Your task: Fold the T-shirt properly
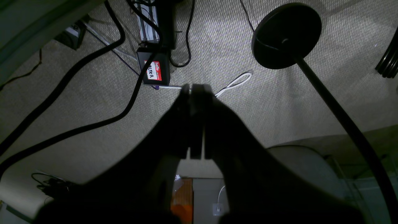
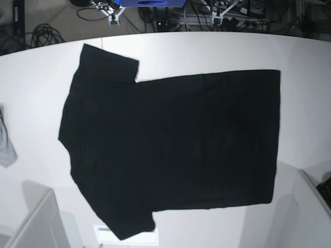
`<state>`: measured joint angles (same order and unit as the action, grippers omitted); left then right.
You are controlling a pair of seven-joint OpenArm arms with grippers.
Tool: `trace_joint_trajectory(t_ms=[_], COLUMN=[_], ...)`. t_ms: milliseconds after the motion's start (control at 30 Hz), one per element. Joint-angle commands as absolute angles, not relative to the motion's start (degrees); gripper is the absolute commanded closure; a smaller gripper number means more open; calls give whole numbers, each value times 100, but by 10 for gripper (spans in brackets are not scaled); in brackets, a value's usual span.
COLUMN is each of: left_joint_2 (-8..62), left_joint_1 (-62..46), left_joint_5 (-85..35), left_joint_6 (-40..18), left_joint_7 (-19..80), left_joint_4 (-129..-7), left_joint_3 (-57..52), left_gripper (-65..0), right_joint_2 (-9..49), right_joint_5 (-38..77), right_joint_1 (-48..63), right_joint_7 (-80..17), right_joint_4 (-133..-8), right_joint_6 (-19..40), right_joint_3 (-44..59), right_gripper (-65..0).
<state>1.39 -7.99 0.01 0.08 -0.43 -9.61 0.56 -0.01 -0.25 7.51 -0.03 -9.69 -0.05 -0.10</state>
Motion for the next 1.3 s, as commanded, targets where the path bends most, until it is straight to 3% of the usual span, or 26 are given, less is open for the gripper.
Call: trace_joint_trajectory(t_ms=[0,300,633,800,1000,1267], left_joint_2=[233,330,470,593,884,1068], left_joint_1=[-848,-1358,-2510,-3055,-3626,-4268], left_joint_5=[13,66,31,66,4,4], left_joint_6=[31,31,31,31,31,40], left_joint_7=[-48,-48,-48,-48,-31,13], left_joint_4=[-971,-1631,-3152,-3996,-5024,-5912], left_joint_3=[57,66,66,66,13,-22], left_gripper=[0,0,0,0,0,0], right_joint_2=[13,57,57,31,22,-22], right_joint_5=[-22,-4,13,13,13,13], right_joint_1=[769,971,2220,2747,3442,4259], right_joint_7=[4,4,-40,-40,-48,-1068], right_joint_4=[-971,-1156,-2958,-3697,-4875,-6826], right_joint_6=[-40,-40,-40,-40,-40,-40], right_joint_3=[-22,13,92,971,1174,1182], right_gripper=[0,0,0,0,0,0])
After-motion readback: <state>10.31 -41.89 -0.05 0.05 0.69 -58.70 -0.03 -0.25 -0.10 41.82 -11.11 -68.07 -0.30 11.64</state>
